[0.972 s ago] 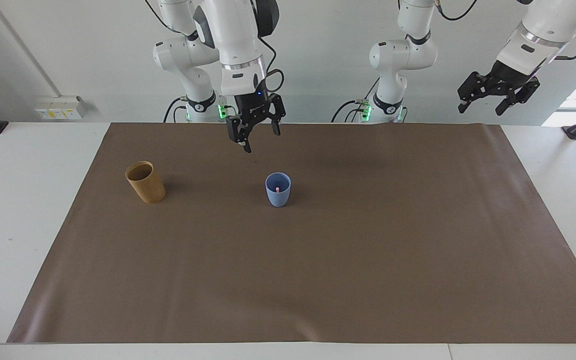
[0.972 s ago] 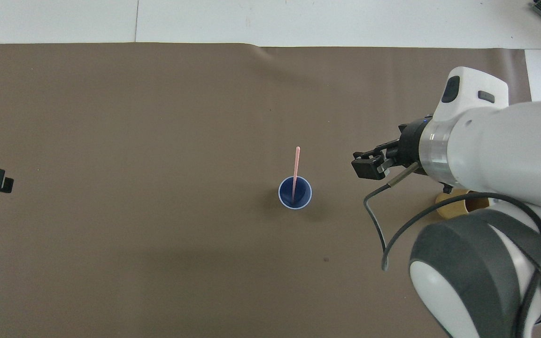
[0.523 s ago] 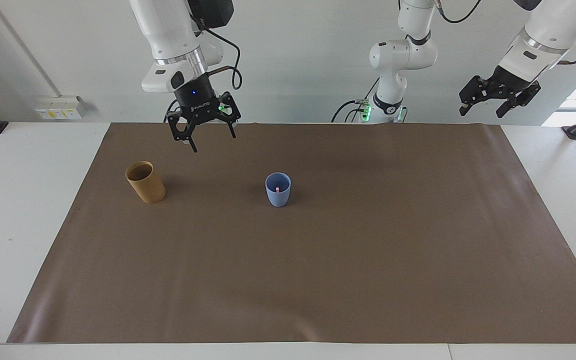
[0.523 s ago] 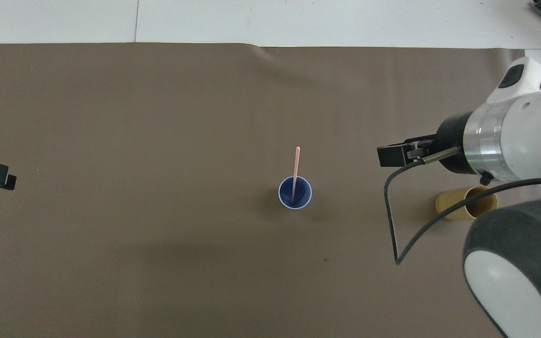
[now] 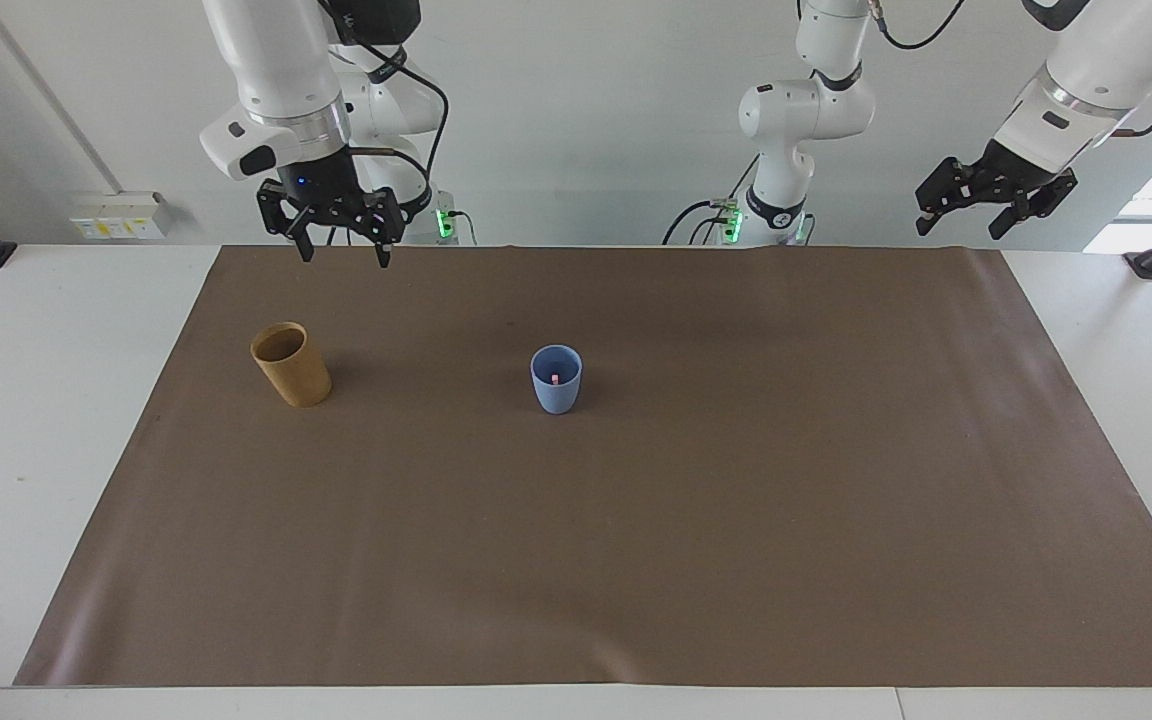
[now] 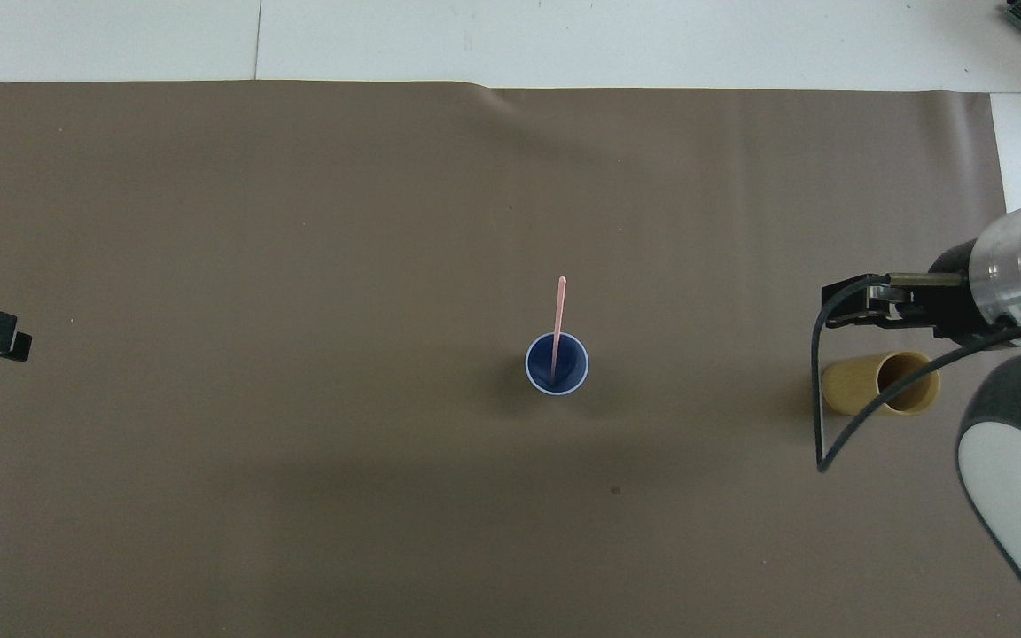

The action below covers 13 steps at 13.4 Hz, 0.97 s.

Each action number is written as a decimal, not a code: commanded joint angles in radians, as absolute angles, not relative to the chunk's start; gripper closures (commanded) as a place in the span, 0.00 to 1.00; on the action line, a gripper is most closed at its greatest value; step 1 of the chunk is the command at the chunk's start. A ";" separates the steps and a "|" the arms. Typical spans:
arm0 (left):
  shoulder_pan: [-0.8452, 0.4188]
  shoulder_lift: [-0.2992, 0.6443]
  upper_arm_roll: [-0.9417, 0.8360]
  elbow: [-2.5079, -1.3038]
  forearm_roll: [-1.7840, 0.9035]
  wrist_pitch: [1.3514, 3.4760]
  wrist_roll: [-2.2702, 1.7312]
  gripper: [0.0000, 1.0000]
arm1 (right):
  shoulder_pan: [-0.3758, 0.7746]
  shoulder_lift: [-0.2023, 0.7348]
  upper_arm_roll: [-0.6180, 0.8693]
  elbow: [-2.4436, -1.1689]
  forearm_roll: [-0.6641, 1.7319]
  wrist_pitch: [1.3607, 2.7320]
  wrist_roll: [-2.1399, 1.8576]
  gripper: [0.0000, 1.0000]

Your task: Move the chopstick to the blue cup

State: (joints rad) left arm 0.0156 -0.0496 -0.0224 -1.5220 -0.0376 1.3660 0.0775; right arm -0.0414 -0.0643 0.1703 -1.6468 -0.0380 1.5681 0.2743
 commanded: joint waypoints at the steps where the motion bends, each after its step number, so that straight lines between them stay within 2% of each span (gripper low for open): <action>1: 0.022 -0.063 -0.026 -1.531 -0.031 1.355 0.084 0.00 | -0.072 -0.054 0.184 -1.626 -0.049 1.536 0.314 0.00; 4: 0.023 -0.063 -0.026 -1.531 -0.031 1.355 0.084 0.00 | -0.075 0.001 0.184 -1.496 -0.041 1.433 0.319 0.00; 7: 0.025 -0.063 -0.026 -1.531 -0.031 1.355 0.084 0.00 | -0.090 0.005 0.183 -1.499 -0.032 1.445 0.287 0.00; 10: 0.023 -0.063 -0.026 -1.531 -0.031 1.355 0.084 0.00 | -0.116 0.005 0.178 -1.519 0.021 1.541 0.206 0.00; 13: 0.025 -0.063 -0.026 -1.531 -0.031 1.355 0.084 0.00 | -0.120 -0.003 0.178 -1.532 0.020 1.540 0.178 0.00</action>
